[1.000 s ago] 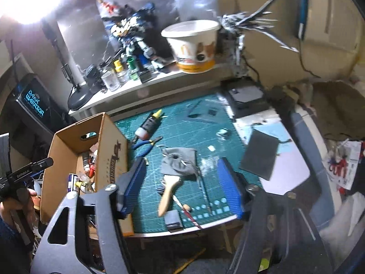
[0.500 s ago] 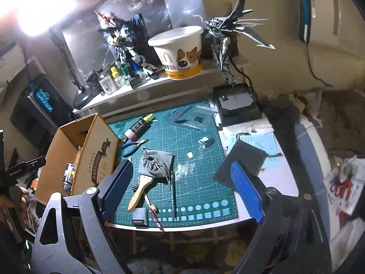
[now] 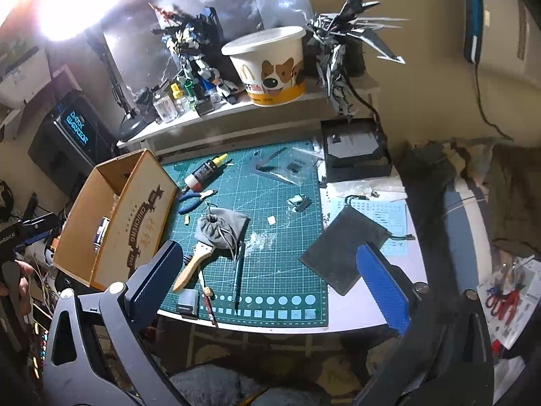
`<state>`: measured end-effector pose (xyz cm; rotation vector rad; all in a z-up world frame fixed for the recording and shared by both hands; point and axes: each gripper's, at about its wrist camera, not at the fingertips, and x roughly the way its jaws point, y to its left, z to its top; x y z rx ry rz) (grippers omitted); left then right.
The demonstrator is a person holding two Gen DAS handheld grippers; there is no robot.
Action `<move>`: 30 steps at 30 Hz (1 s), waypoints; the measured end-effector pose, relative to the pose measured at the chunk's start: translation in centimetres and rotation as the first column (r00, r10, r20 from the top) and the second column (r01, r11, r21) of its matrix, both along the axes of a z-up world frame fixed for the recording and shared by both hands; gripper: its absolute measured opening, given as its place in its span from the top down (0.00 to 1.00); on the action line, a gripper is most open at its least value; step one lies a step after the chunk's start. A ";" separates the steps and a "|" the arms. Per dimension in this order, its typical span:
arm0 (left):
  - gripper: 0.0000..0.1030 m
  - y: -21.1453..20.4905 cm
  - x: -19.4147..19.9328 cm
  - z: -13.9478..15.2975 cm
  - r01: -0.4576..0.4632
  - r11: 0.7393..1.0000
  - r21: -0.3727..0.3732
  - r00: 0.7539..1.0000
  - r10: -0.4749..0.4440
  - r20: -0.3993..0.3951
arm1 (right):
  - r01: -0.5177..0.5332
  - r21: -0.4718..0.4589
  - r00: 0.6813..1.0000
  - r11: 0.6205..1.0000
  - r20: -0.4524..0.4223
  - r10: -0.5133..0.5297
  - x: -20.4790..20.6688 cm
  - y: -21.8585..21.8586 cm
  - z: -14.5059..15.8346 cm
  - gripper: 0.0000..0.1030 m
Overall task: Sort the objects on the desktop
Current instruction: 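Move both empty tools back over the cutting mat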
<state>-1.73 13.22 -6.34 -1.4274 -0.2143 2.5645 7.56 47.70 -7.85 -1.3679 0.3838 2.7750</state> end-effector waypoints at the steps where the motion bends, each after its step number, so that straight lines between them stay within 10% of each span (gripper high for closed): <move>1: 0.00 0.1 -0.2 -0.3 0.011 1.000 0.016 1.000 -0.011 0.006 | 0.003 0.009 1.000 1.000 0.010 -0.003 -0.1 -0.1 -0.1 0.00; 17: 0.01 3.7 -5.4 -3.8 0.266 0.957 0.116 0.960 -0.273 0.053 | 0.001 0.023 0.999 1.000 0.046 -0.002 -0.8 -3.4 0.2 0.00; 30: 0.01 11.0 -9.9 -5.6 0.177 0.984 -0.033 0.984 -0.176 0.035 | -0.015 -0.066 0.998 0.998 0.061 0.019 -3.7 0.7 -2.1 0.00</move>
